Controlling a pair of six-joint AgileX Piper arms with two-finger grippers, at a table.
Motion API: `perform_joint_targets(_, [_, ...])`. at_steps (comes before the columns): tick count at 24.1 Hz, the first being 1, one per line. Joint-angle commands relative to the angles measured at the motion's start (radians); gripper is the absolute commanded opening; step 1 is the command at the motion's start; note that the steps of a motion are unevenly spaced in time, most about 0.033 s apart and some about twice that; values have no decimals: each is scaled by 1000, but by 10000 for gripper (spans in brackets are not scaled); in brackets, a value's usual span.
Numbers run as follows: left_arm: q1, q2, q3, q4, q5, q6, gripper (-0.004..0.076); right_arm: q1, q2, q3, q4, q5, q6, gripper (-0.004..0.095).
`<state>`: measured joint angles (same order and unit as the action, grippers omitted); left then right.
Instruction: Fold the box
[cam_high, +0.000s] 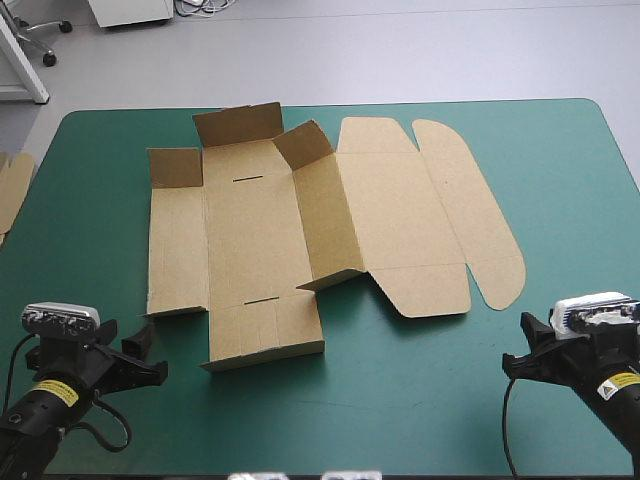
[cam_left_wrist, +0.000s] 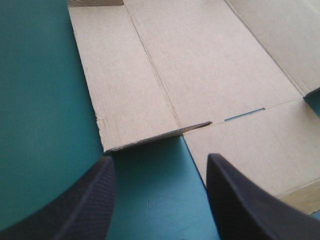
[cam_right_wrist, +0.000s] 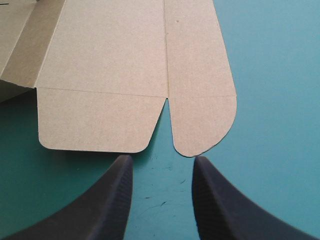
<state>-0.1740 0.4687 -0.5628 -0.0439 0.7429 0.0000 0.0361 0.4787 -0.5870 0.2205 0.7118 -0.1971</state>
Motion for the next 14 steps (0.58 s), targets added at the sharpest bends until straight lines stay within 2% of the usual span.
perform_joint_targets(1, [-2, 16, -36, -49, -105, -7, 397, -9, 11, -33, 8, -69, -1, 377])
perform_joint_targets(8, [-2, 121, -72, -91, -110, -7, 397, -9, 11, -64, 0, -80, -3, 378])
perform_joint_targets(14, [-2, 288, -222, -79, -112, 16, 397, -9, 70, -104, -19, -86, 9, 380])
